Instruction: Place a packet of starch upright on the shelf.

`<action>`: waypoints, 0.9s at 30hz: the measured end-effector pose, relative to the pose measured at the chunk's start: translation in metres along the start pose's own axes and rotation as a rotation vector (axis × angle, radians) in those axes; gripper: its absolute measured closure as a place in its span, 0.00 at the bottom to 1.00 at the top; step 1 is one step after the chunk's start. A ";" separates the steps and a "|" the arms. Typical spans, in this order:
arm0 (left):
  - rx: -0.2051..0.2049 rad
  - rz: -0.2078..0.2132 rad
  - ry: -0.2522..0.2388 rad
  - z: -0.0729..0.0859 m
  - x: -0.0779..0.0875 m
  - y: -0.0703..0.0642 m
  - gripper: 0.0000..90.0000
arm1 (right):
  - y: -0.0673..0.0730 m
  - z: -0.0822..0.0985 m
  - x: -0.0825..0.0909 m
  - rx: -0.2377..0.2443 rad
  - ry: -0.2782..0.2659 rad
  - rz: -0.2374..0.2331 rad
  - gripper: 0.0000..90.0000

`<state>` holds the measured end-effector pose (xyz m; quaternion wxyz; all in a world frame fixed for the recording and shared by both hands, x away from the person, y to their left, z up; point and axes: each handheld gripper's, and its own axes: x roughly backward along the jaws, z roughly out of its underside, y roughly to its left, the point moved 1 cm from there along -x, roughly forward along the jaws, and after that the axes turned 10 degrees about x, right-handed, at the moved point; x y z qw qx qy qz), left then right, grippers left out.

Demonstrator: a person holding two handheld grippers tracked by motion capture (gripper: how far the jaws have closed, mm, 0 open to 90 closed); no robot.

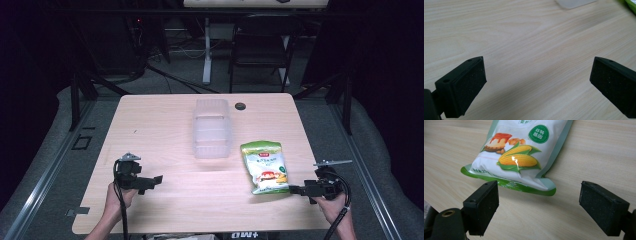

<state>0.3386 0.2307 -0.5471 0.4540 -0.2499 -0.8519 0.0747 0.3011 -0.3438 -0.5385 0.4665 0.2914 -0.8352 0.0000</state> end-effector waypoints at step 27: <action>-0.025 0.000 0.019 -0.001 -0.007 -0.003 0.01 | -0.004 -0.057 -0.022 0.044 0.023 -0.013 0.28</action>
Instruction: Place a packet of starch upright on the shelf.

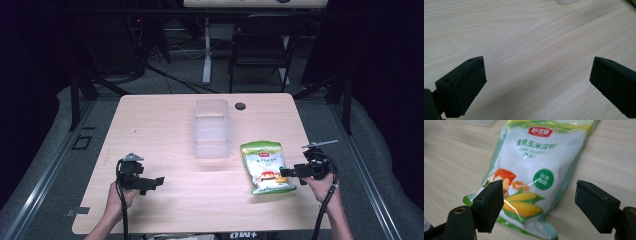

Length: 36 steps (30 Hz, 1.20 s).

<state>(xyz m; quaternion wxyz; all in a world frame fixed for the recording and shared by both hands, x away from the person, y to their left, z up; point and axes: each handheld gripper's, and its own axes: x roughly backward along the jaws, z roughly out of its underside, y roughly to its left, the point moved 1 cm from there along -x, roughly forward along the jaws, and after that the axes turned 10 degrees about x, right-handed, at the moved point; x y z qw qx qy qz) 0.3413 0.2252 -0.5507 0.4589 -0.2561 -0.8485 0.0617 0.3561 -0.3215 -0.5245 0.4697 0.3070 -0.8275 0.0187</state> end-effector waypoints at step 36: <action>-0.006 0.025 0.016 0.004 0.003 0.002 0.01 | 0.031 0.007 -0.025 -0.014 0.154 -0.048 0.61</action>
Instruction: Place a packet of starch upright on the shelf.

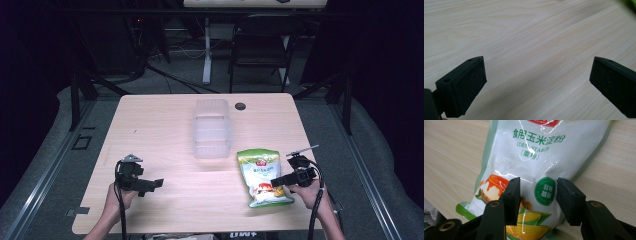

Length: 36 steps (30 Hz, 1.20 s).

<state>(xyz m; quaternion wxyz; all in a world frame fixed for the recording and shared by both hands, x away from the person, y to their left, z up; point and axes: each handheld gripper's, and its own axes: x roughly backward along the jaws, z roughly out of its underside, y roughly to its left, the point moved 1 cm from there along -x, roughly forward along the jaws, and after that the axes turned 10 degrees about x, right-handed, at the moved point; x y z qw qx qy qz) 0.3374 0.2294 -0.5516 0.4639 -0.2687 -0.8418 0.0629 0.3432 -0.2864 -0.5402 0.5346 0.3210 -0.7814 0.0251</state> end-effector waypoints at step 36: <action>-0.015 -0.010 0.011 -0.002 -0.004 0.001 0.02 | -0.058 -0.056 -0.029 -0.117 0.026 0.071 0.60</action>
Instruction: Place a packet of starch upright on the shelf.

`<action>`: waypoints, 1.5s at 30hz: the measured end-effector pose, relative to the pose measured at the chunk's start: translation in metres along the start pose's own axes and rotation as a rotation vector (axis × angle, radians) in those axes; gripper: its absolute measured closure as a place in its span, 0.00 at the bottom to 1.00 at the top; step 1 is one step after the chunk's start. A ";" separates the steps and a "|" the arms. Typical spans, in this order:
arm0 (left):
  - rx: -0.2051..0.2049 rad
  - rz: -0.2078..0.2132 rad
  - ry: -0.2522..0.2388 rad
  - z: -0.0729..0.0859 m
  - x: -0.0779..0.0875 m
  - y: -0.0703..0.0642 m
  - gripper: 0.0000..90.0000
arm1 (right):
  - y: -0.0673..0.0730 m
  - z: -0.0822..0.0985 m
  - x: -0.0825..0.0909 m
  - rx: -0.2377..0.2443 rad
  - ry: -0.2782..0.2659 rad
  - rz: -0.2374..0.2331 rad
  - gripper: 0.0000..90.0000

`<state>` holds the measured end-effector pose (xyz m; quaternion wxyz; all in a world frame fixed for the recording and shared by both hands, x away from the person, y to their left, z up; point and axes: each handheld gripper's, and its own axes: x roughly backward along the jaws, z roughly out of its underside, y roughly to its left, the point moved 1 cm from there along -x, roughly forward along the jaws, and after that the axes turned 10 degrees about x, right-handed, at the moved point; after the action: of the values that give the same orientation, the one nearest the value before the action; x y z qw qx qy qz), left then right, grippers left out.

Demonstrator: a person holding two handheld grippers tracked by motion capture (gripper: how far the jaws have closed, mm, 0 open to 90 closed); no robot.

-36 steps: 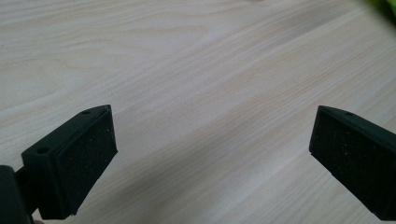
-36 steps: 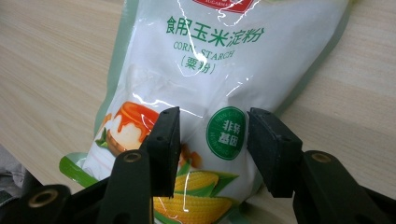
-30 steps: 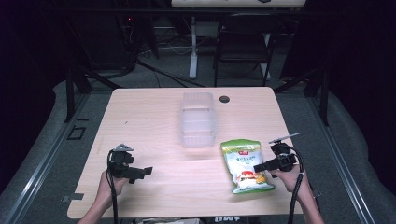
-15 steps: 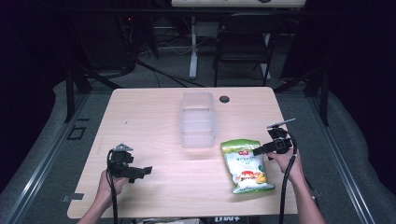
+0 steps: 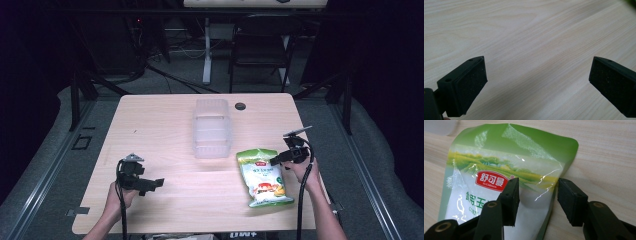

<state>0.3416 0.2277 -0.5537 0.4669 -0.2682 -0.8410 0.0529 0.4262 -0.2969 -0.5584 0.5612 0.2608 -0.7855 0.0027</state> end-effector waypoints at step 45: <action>-0.033 0.026 -0.050 0.001 0.006 -0.001 0.02 | 0.015 0.014 0.039 0.071 -0.221 -0.135 1.00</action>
<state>0.3382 0.2299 -0.5496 0.4405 -0.2853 -0.8497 0.0516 0.3983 -0.3042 -0.5244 0.4605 0.3315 -0.8226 -0.0363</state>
